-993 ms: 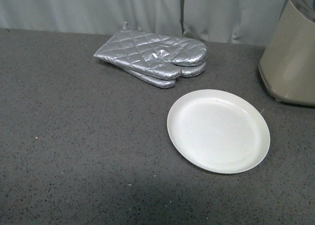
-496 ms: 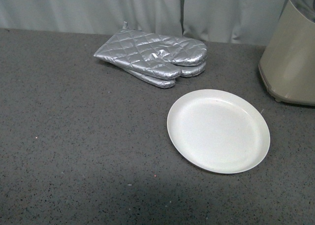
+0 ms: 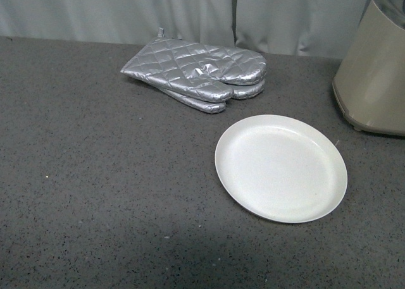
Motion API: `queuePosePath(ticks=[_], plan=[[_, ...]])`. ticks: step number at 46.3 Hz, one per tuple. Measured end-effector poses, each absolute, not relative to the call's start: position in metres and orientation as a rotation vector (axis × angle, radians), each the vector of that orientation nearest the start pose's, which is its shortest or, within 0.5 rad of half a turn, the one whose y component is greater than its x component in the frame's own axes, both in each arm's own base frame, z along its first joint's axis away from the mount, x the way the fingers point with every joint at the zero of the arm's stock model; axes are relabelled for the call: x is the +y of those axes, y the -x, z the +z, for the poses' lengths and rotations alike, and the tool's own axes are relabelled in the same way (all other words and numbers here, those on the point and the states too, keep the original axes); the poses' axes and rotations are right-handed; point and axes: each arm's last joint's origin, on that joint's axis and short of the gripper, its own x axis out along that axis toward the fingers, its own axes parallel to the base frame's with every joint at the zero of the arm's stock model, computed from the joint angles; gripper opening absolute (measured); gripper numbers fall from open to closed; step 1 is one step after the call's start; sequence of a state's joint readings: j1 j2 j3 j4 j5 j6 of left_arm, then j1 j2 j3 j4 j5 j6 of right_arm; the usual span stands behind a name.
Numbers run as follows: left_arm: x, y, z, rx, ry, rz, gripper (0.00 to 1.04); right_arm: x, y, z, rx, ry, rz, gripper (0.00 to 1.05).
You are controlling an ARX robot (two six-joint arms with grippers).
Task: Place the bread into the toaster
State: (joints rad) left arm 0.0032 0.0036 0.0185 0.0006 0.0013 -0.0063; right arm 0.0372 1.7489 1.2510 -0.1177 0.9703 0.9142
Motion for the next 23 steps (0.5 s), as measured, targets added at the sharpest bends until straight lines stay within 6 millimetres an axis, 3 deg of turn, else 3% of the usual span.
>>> queuePosePath(ticks=[18,23], plan=[[0.000,-0.097,0.170,-0.015,0.006,0.002,0.98,-0.010,-0.400,0.251,0.101,-0.522,-1.066,0.03],[0.000,-0.097,0.170,-0.015,0.006,0.002,0.98,-0.008,-0.401,0.251,0.116,-0.507,-1.058,0.22]])
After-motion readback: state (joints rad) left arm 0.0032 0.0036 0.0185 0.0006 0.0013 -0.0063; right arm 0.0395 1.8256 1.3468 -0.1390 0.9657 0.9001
